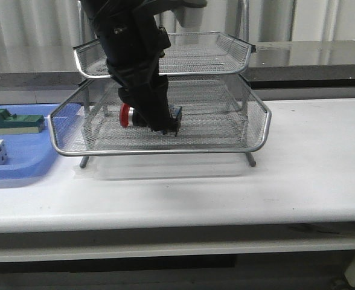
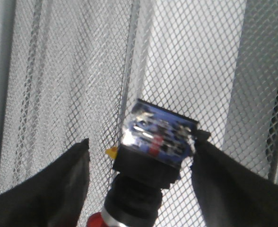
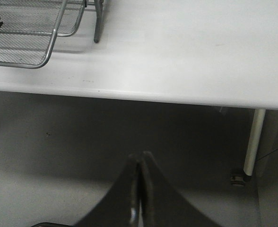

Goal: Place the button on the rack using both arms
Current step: 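Lift the button and carry it into the pulled-out middle tier, then open the left gripper to drop the button and lift away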

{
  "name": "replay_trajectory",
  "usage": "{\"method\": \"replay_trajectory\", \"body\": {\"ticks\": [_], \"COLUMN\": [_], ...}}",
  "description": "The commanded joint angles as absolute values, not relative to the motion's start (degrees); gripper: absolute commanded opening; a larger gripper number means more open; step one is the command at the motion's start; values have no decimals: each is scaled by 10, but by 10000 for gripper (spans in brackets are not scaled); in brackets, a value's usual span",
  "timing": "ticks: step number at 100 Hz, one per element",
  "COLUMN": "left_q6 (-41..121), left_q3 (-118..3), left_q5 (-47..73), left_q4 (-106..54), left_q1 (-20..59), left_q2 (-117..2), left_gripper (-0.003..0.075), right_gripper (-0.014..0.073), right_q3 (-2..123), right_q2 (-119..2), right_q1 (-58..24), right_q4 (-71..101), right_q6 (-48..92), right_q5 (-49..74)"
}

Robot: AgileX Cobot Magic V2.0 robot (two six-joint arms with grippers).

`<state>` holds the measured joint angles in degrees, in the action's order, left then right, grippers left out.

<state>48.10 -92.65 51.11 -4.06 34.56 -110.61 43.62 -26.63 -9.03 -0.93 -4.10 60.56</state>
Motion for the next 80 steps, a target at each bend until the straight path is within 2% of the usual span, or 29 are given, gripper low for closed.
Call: {"method": "replay_trajectory", "body": {"ticks": [1, 36, 80], "left_q6": [480, 457, 363], "left_q3": [-944, -981, -989], "left_q5": [489, 557, 652], "left_q4": [-47, -49, -44], "left_q1": [349, 349, 333], "left_q2": [-1074, -1057, -955], "left_gripper": [506, 505, 502], "right_gripper": [-70, -70, -70], "right_q3": [455, 455, 455], "right_q2": [-269, -269, -269], "right_q1": [-91, -91, -91], "right_q4": [-14, -14, -14], "right_q6": [-41, -41, -41], "right_q5": [573, 573, 573]}}
